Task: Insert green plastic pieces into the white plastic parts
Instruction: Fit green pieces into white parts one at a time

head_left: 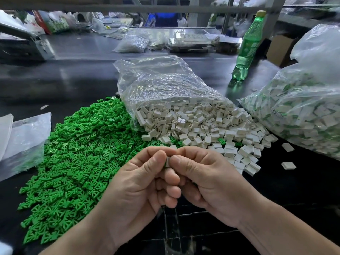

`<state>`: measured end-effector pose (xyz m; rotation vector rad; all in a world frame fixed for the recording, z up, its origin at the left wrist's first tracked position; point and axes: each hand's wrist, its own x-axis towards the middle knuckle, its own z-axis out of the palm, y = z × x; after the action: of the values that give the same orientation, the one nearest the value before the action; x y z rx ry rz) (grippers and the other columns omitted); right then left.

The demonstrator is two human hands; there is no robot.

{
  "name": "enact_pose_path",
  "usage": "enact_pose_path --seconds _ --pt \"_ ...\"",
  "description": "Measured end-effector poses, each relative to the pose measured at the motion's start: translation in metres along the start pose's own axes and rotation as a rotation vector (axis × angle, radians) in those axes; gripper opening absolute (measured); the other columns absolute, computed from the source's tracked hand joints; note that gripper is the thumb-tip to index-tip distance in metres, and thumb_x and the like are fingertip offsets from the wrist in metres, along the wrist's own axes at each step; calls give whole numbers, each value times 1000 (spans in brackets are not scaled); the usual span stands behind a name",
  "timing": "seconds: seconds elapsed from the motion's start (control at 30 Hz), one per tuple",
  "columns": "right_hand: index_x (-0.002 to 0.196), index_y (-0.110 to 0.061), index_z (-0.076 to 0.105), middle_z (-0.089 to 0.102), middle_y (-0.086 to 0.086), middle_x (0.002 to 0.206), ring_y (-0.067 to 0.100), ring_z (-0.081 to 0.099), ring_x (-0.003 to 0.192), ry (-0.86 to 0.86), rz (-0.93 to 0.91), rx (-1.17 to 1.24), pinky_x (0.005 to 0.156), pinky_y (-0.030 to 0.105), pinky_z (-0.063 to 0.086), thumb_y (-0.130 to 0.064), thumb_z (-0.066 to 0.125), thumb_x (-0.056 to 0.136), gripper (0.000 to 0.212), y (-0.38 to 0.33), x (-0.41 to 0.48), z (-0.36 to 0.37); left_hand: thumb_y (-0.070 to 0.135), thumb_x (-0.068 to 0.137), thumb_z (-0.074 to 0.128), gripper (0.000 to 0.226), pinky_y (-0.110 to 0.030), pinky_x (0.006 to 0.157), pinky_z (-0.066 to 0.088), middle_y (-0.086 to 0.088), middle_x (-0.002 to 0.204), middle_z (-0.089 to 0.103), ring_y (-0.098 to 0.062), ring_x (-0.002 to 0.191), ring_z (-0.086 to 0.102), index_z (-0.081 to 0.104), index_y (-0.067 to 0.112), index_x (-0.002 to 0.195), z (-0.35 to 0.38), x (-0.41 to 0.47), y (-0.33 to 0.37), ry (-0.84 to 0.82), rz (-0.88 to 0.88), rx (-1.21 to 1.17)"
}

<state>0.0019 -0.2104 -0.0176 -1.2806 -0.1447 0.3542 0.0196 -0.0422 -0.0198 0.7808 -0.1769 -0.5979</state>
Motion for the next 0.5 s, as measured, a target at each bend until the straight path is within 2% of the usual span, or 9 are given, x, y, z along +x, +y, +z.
enact_pose_path --seconds 0.1,0.27,0.37,0.5 --pt "93 -16 72 60 3 67 10 41 43 -2 -24 2 34 17 28 -33 66 90 18 -2 -1 3 29 73 85 39 -28 44 56 -16 66 67 -23 51 67 70 8 103 1 -1 1 -51 8 -19" --pt "90 -17 72 56 4 67 11 39 43 9 -10 -29 34 20 26 -32 66 90 17 -2 -3 3 22 67 90 37 -28 41 54 -17 61 67 -24 46 66 70 7 95 -1 -1 3 -37 -1 33" --pt "96 -6 67 55 9 70 18 37 47 19 0 -24 34 21 24 -33 65 90 27 -1 -2 6 23 68 89 34 -27 40 53 -15 59 66 -22 45 65 71 8 93 -1 0 3 -26 20 60" --pt "99 -3 65 59 9 69 20 41 48 3 0 15 33 19 27 -30 64 93 28 -1 -3 7 25 68 89 34 -26 39 52 -14 58 66 -22 44 65 71 9 93 -1 -1 1 -11 35 83"
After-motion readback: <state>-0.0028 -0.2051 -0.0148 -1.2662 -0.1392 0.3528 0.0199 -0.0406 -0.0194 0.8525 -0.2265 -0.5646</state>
